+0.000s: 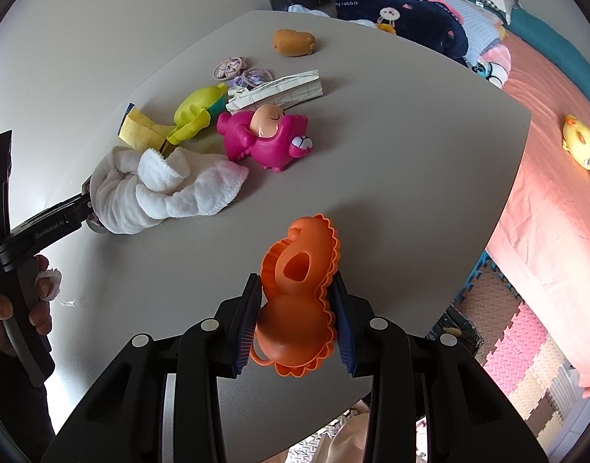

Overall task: Collect trash
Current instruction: 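Grasp the orange toy with the right tool while the left tool grasps the grey tape roll, then carry the orange toy and grey tape roll down over the black bin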

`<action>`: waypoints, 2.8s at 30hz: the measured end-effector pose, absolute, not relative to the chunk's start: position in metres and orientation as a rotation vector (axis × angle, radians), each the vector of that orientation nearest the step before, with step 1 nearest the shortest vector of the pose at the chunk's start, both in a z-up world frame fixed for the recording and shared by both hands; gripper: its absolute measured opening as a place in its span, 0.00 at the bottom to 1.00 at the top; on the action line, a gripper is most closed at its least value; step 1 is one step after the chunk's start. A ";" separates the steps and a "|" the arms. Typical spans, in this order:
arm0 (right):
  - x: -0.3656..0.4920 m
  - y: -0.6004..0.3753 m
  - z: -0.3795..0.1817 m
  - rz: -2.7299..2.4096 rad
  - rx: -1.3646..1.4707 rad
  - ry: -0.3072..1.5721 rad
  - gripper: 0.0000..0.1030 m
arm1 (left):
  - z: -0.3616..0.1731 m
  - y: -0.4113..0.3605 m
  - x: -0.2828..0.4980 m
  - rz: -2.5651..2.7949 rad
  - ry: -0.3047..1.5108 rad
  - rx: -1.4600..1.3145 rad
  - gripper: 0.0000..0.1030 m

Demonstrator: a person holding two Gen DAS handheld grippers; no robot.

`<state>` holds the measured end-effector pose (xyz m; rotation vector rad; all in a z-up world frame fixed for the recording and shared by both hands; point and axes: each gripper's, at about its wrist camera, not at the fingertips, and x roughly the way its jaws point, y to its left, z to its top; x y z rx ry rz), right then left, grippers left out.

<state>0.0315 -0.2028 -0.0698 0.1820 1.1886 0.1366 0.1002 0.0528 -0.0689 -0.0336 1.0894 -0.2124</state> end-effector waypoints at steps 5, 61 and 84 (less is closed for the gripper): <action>0.031 -0.203 -0.070 0.135 0.185 1.191 0.36 | -0.067 0.057 0.098 -0.244 1.091 -0.085 0.43; -0.092 -0.335 -0.011 0.002 0.297 1.001 0.36 | 0.014 -0.128 -0.011 -0.514 0.932 0.126 0.26; -0.159 -0.413 -0.014 -0.167 0.388 0.974 0.36 | 0.007 -0.238 -0.061 -0.741 0.949 0.248 0.26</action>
